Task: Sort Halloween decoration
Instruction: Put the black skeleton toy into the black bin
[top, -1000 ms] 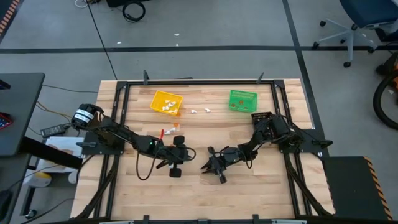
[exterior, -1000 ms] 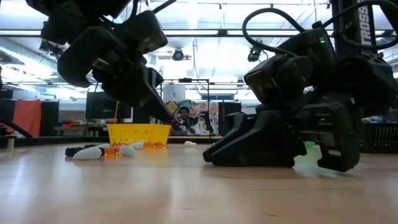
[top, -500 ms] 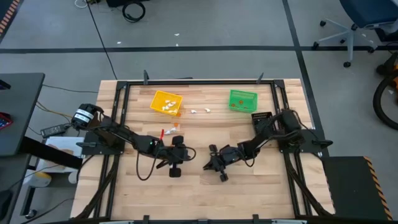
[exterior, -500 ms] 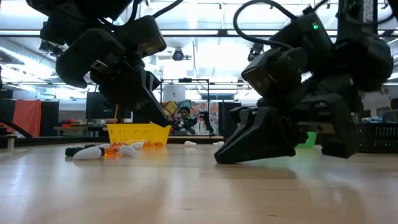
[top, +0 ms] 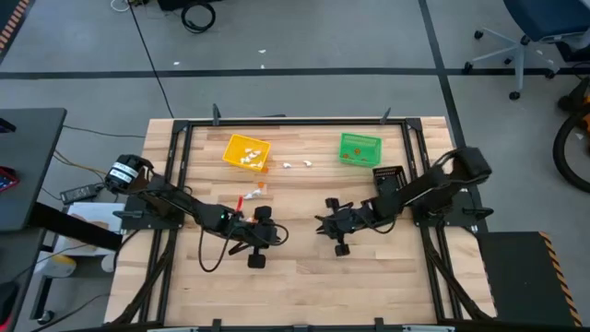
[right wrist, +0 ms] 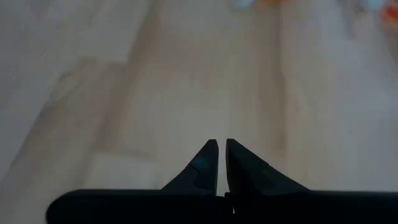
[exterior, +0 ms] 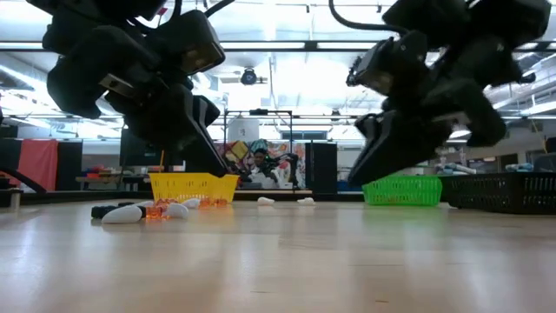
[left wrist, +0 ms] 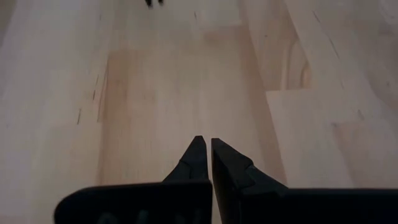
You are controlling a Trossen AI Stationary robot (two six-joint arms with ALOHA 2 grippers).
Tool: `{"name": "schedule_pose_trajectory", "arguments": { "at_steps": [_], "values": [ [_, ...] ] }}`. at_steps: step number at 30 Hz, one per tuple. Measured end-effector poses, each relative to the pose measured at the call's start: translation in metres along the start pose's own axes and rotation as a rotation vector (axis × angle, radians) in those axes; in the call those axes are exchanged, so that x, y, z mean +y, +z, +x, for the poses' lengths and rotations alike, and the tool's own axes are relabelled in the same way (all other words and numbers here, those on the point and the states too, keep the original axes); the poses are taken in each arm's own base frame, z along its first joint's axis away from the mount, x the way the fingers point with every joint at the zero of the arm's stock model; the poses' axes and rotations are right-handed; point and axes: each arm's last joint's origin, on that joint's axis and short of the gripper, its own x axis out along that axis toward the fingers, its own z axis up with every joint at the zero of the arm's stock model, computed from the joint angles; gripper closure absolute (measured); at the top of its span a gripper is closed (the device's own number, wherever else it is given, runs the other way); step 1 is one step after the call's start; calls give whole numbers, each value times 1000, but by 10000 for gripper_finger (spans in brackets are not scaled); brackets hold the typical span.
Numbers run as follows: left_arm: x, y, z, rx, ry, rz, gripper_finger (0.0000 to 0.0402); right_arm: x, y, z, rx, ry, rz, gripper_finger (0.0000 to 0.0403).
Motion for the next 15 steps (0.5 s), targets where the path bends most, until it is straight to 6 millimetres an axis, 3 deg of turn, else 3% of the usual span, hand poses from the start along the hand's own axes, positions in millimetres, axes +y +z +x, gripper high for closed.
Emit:
{"name": "schedule_pose_trajectory", "arguments": {
  "at_steps": [10, 15],
  "values": [
    [0, 0, 0, 0, 1, 3, 402, -15, -7, -59, 206, -215, 154, 369],
    [0, 0, 0, 0, 1, 4, 402, -26, -14, -87, 263, -405, 278, 369]
  ]
}}
